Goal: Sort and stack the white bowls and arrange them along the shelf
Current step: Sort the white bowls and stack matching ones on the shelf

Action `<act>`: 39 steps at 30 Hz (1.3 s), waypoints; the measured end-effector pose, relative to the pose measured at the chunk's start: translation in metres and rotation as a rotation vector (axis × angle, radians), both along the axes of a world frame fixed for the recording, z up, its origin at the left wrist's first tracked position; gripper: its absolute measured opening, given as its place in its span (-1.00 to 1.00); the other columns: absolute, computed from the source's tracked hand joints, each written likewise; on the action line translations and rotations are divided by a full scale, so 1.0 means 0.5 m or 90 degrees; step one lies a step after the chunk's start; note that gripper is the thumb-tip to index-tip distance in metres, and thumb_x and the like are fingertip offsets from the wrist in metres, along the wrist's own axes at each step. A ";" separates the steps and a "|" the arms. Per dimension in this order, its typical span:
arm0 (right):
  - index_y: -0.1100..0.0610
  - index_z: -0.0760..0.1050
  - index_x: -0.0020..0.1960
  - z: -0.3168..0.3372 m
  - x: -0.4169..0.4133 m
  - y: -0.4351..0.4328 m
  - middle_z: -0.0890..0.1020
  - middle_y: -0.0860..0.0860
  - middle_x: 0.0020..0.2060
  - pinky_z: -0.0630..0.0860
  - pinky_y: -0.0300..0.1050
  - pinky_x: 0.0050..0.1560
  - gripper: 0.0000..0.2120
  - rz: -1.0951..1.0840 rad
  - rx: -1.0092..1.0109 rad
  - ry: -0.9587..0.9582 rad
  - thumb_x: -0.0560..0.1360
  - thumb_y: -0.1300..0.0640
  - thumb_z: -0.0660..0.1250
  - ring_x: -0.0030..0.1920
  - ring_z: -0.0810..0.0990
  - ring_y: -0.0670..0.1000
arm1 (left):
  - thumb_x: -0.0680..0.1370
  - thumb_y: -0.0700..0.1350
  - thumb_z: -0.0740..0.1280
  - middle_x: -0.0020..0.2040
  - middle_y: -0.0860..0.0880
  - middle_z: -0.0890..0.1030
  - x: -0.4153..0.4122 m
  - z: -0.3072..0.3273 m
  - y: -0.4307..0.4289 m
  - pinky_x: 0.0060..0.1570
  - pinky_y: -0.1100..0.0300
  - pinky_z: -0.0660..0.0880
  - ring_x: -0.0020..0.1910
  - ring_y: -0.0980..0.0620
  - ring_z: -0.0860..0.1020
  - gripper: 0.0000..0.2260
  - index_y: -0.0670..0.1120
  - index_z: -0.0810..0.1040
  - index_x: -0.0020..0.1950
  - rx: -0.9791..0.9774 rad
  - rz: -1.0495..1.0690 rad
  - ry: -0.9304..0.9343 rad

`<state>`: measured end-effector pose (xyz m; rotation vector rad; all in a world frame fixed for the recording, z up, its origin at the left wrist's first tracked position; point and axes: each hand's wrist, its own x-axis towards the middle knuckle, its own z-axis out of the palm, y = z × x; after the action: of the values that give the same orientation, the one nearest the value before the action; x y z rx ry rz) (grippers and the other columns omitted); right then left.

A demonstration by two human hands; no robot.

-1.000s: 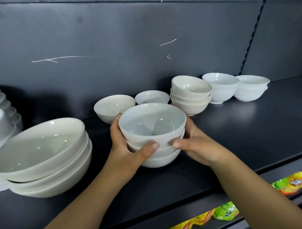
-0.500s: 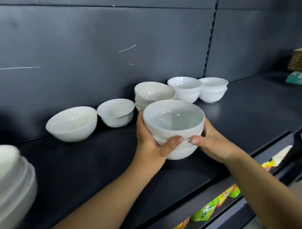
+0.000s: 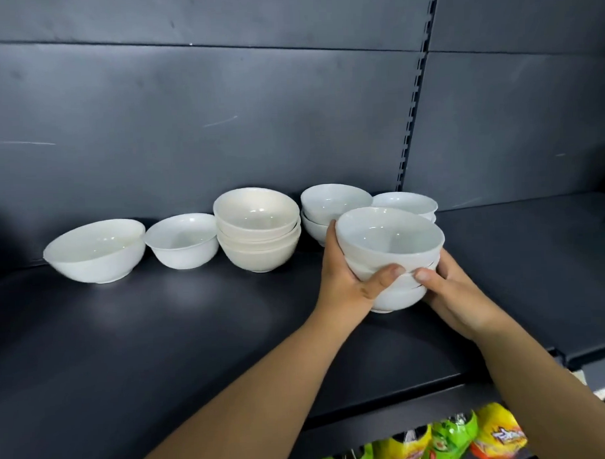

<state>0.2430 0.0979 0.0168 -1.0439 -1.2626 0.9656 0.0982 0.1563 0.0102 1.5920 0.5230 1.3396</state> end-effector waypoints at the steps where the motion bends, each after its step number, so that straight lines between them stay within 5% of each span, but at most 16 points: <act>1: -0.01 0.35 0.30 -0.002 0.007 0.001 0.60 -0.06 0.16 0.53 -0.24 0.02 -0.12 -0.009 0.005 0.006 0.07 -0.24 0.57 0.21 0.54 -0.01 | 0.12 0.38 0.46 0.26 -0.03 0.46 0.010 0.000 -0.001 0.22 0.13 0.43 0.25 0.06 0.45 -0.16 0.12 0.25 0.27 -0.008 0.006 0.008; 5: -0.02 0.38 0.28 -0.008 0.010 0.000 0.60 -0.07 0.15 0.53 -0.24 0.03 -0.16 -0.034 0.037 0.004 0.09 -0.28 0.54 0.19 0.56 -0.04 | 0.12 0.29 0.51 0.34 -0.04 0.40 0.021 -0.006 0.001 0.25 0.20 0.42 0.31 0.06 0.41 0.00 -0.01 0.15 0.42 -0.066 -0.020 0.054; 11: 0.02 0.34 0.35 -0.017 -0.004 -0.015 0.55 -0.02 0.24 0.40 0.07 0.31 -0.11 -0.096 0.066 -0.020 0.12 -0.29 0.52 0.27 0.49 0.00 | 0.30 0.25 0.33 0.34 0.13 0.42 -0.015 -0.008 -0.014 0.31 0.28 0.33 0.30 0.24 0.39 -0.31 0.12 0.26 0.39 -0.110 -0.043 0.151; 16: -0.07 0.33 0.34 -0.011 -0.018 -0.013 0.53 -0.10 0.24 0.34 0.11 0.35 -0.14 -0.109 0.040 -0.066 0.14 -0.34 0.48 0.28 0.47 -0.06 | 0.55 0.01 0.28 0.42 0.08 0.36 -0.080 0.005 -0.027 0.38 0.10 0.29 0.37 0.11 0.36 -0.52 0.03 0.26 0.45 -0.153 -0.048 0.256; 22: -0.13 0.31 0.32 -0.006 -0.035 -0.036 0.44 -0.13 0.32 0.27 0.01 0.38 -0.29 -0.274 -0.052 -0.181 0.24 -0.38 0.35 0.34 0.38 -0.07 | 0.55 -0.03 0.27 0.33 0.12 0.45 -0.196 0.036 -0.048 0.27 0.37 0.29 0.26 0.26 0.41 -0.64 0.04 0.39 0.35 -0.083 -0.059 0.455; 26: -0.13 0.22 0.41 -0.010 -0.107 -0.087 0.29 -0.15 0.42 0.21 -0.05 0.39 -0.42 -0.420 0.060 -0.147 0.43 -0.16 0.27 0.41 0.24 -0.09 | 0.52 -0.03 0.30 0.04 0.30 0.56 -0.329 0.057 -0.051 0.03 0.58 0.36 -0.02 0.49 0.49 -0.86 0.22 0.52 0.00 -0.072 -0.011 0.450; 28: -0.23 0.33 0.28 -0.003 -0.154 -0.099 0.37 -0.23 0.33 0.27 -0.08 0.36 -0.50 -0.390 0.135 -0.191 0.38 -0.31 0.28 0.35 0.32 -0.18 | 0.52 -0.03 0.30 0.00 0.33 0.56 -0.388 0.059 -0.045 0.02 0.58 0.34 -0.03 0.49 0.50 -0.85 0.26 0.50 -0.05 -0.055 0.066 0.446; 32: 0.07 0.45 0.25 0.001 -0.248 -0.071 0.37 -0.25 0.21 0.17 -0.55 0.24 -0.49 -0.378 0.233 -0.336 0.39 -0.16 0.21 0.23 0.29 -0.39 | 0.52 -0.05 0.31 -0.05 0.36 0.52 -0.468 0.047 -0.042 -0.07 0.69 0.27 -0.12 0.56 0.46 -0.86 0.17 0.55 0.03 0.000 0.223 0.498; 39: 0.22 0.48 0.21 0.047 -0.447 0.058 0.49 -0.10 0.13 0.17 -0.61 0.12 -0.56 -0.123 0.241 -0.384 0.42 0.00 0.37 0.16 0.35 -0.28 | 0.50 0.10 0.29 0.02 0.07 0.66 -0.572 0.027 -0.071 -0.14 0.53 0.30 0.00 0.07 0.60 -0.70 -0.02 0.63 0.11 0.119 0.410 0.663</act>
<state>0.0196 0.1269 0.0402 -1.1632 -1.7129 0.2392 -0.1878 0.1207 0.0234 2.3464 1.6828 0.8812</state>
